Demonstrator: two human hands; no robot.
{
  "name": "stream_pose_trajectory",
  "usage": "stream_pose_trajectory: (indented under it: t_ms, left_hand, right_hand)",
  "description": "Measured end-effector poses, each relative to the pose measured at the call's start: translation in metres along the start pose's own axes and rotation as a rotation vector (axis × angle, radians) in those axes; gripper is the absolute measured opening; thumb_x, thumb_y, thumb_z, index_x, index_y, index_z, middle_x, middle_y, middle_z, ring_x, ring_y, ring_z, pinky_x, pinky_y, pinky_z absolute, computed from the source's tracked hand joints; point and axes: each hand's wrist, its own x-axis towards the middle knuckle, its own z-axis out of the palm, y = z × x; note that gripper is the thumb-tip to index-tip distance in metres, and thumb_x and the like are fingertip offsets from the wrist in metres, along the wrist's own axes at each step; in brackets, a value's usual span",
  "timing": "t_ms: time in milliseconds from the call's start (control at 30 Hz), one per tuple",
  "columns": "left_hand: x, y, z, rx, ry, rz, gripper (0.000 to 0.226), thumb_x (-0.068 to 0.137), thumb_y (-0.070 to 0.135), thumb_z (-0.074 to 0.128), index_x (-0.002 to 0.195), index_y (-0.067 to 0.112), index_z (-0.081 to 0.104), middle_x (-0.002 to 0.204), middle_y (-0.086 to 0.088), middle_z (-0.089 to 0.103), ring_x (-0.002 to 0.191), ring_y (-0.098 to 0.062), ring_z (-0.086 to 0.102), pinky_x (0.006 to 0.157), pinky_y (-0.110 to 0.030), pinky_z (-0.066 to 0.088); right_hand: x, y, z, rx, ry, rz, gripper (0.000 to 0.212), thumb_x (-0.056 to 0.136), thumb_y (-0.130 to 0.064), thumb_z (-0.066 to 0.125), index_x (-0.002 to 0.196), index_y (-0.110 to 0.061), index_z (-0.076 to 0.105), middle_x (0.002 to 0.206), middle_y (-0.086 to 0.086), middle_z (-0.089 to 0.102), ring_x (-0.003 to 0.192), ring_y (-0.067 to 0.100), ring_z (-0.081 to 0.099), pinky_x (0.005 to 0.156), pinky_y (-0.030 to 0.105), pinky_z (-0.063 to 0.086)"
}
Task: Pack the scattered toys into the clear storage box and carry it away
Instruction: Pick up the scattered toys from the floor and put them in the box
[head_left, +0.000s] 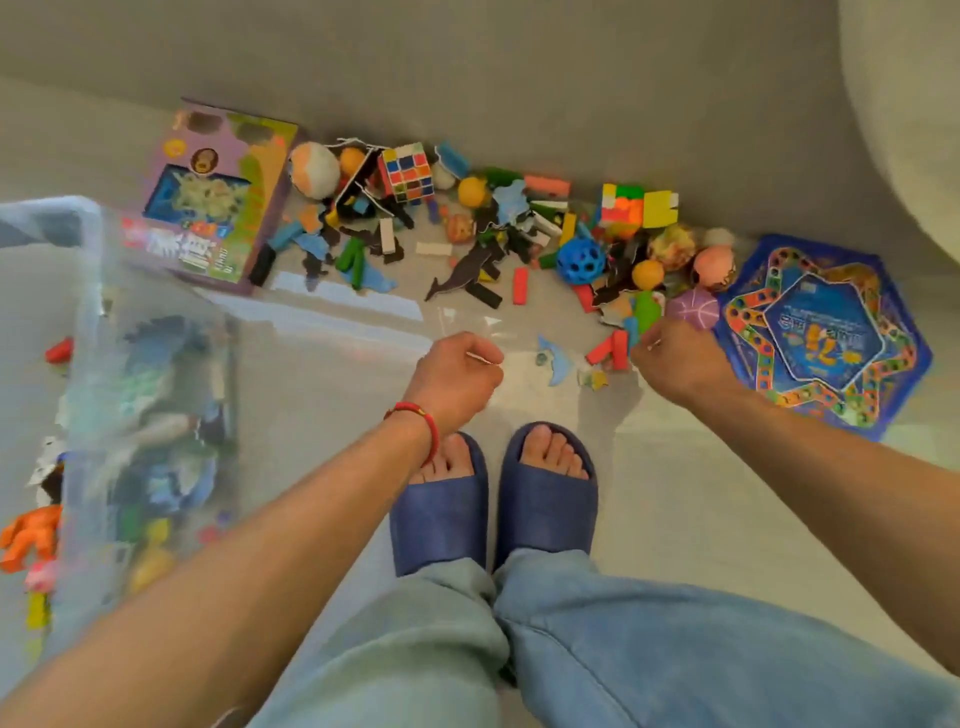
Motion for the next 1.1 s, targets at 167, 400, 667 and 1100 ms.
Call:
stream_pose_trajectory:
  t_ms: [167, 400, 667, 1100]
  left_hand:
    - [0.063, -0.019, 0.041, 0.463, -0.052, 0.251, 0.032, 0.084, 0.015, 0.065, 0.116, 0.020, 0.060, 0.111, -0.004, 0.062, 0.103, -0.020, 0.061, 0.082, -0.023, 0.044]
    - [0.112, -0.023, 0.075, 0.937, -0.136, 0.720, 0.063, 0.087, 0.022, 0.064, 0.146, 0.025, 0.040, 0.146, -0.007, 0.033, 0.124, -0.029, 0.040, 0.078, -0.042, 0.054]
    - [0.132, -0.032, 0.076, 0.805, -0.110, 0.899, 0.031, 0.083, 0.009, 0.073, 0.114, 0.009, 0.070, 0.103, -0.015, 0.055, 0.089, -0.033, 0.055, 0.069, -0.045, 0.053]
    - [0.134, -0.044, 0.063, 0.788, -0.029, 0.840, 0.011, 0.083, 0.002, 0.071, 0.094, 0.004, 0.067, 0.091, -0.015, 0.060, 0.074, -0.034, 0.061, 0.062, -0.034, 0.047]
  right_hand:
    - [0.019, 0.006, 0.053, 0.075, 0.299, 0.015, 0.041, 0.093, -0.040, 0.061, 0.117, -0.007, 0.056, 0.122, 0.017, 0.053, 0.109, 0.037, 0.056, 0.085, 0.045, 0.048]
    - [0.023, -0.002, 0.091, 0.089, 0.444, -0.041, 0.048, 0.089, -0.038, 0.068, 0.124, -0.015, 0.046, 0.124, 0.012, 0.041, 0.107, 0.034, 0.051, 0.074, 0.045, 0.052]
    - [0.023, -0.003, 0.108, 0.021, 0.444, -0.176, 0.052, 0.095, -0.030, 0.061, 0.141, -0.014, 0.044, 0.141, 0.015, 0.034, 0.119, 0.034, 0.051, 0.075, 0.041, 0.055]
    - [0.025, 0.022, 0.098, 0.165, 0.367, -0.395, 0.039, 0.092, 0.001, 0.057, 0.130, -0.008, 0.059, 0.132, 0.013, 0.047, 0.119, 0.022, 0.047, 0.106, 0.022, 0.039]
